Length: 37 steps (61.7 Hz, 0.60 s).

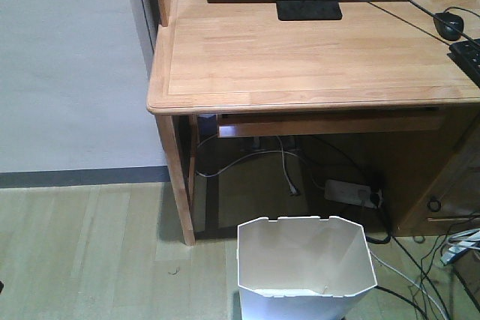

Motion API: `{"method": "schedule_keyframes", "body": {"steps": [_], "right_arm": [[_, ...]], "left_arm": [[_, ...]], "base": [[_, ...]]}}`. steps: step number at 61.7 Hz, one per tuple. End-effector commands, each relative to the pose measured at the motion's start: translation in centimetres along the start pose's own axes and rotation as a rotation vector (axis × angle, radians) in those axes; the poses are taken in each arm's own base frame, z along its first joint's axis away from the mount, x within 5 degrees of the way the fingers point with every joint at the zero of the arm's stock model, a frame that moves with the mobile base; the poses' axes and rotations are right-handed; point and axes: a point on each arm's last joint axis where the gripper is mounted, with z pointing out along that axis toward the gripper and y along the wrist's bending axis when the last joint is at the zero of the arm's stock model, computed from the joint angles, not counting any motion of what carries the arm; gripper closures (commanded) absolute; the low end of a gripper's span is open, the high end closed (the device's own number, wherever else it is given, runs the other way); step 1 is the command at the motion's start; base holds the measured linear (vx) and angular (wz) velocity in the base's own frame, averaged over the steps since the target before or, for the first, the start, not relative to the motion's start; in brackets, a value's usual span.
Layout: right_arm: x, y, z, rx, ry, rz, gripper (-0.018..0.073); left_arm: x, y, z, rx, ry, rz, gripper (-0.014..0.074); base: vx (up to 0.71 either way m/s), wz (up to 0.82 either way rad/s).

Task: Move trash bin to bedside with robot

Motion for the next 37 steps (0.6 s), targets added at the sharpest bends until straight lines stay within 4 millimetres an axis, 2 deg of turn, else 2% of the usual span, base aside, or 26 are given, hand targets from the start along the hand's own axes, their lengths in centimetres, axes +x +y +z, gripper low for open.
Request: {"method": "schedule_keyframes", "body": {"steps": [1, 11, 23, 37], "right_arm": [[-2.9, -0.2, 1.1, 0.006, -0.03, -0.021, 0.0568], [-4.8, -0.3, 2.6, 0.003, 0.031, 0.018, 0.0568], [-4.7, -0.3, 3.7, 0.001, 0.058, 0.018, 0.0568], [-4.6, -0.3, 3.7, 0.001, 0.066, 0.018, 0.0559]], "left_arm": [[-0.1, 0.0, 0.1, 0.01, -0.064, -0.009, 0.0602], [-0.1, 0.0, 0.1, 0.01, -0.064, -0.009, 0.0602], [-0.1, 0.0, 0.1, 0.01, -0.064, -0.009, 0.0602], [-0.1, 0.0, 0.1, 0.01, -0.064, -0.009, 0.0602]], "base": [[0.0, 0.0], [0.0, 0.0], [0.0, 0.0], [0.0, 0.0]]}}
